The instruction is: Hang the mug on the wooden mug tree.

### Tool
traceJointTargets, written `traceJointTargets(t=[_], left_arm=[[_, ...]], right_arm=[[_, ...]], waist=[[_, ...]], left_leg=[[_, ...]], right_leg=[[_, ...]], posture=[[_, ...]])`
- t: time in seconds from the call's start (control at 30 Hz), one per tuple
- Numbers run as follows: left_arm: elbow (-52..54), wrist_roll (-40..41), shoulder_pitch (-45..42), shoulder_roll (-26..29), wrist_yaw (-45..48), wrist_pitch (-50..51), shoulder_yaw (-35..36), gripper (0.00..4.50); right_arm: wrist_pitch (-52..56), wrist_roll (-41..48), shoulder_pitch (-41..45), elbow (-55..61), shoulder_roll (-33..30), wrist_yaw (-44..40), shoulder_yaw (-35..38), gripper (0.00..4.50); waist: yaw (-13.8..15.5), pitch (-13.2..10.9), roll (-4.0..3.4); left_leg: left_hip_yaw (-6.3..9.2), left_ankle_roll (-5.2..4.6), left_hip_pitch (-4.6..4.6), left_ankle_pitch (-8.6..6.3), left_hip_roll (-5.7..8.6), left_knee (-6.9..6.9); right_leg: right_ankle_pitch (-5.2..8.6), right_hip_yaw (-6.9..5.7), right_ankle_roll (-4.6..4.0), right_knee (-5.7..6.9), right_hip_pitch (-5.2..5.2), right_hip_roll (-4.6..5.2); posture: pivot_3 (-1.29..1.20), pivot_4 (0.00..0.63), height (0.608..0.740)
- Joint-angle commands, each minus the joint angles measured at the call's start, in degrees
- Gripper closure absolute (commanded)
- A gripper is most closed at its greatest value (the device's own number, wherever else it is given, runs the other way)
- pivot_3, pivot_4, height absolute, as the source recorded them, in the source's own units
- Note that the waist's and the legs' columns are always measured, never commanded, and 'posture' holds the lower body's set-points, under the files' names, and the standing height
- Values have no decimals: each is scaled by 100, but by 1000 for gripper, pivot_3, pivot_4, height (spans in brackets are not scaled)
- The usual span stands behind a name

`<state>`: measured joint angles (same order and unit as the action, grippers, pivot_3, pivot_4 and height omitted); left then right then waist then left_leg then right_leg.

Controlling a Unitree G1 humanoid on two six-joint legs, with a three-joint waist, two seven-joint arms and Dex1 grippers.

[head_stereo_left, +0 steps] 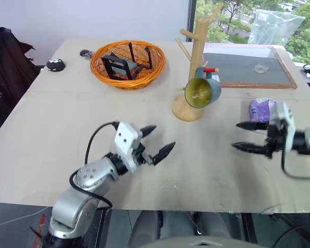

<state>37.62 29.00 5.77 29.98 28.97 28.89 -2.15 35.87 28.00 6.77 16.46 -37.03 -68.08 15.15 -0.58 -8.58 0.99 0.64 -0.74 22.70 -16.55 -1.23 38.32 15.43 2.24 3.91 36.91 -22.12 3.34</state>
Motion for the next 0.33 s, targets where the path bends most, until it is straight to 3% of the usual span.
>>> traceJointTargets(t=[0.03,0.2,0.33], left_arm=[[-187,-701,594,205,98,-448,-301,0],[-737,-1116,978,175,307,-1075,-392,0],[-873,-1104,983,93,465,-1297,-375,0]], right_arm=[[-846,-265,-1362,892,851,1096,113,25],[-3008,-1058,-2599,471,1897,1883,18,25],[-3517,-1093,-2845,298,2031,2103,-20,25]], waist=[[15,-2,-20],[6,10,4],[-20,10,2]], left_leg=[[0,-1,-3,-1,0,1],[-12,-8,-71,-6,12,5],[-19,-7,-98,-6,2,0]], right_leg=[[0,3,0,-1,4,-3],[3,14,1,-9,64,3],[10,18,-11,-9,83,-1]], posture=[[0,150,737],[0,150,737],[0,150,737]])
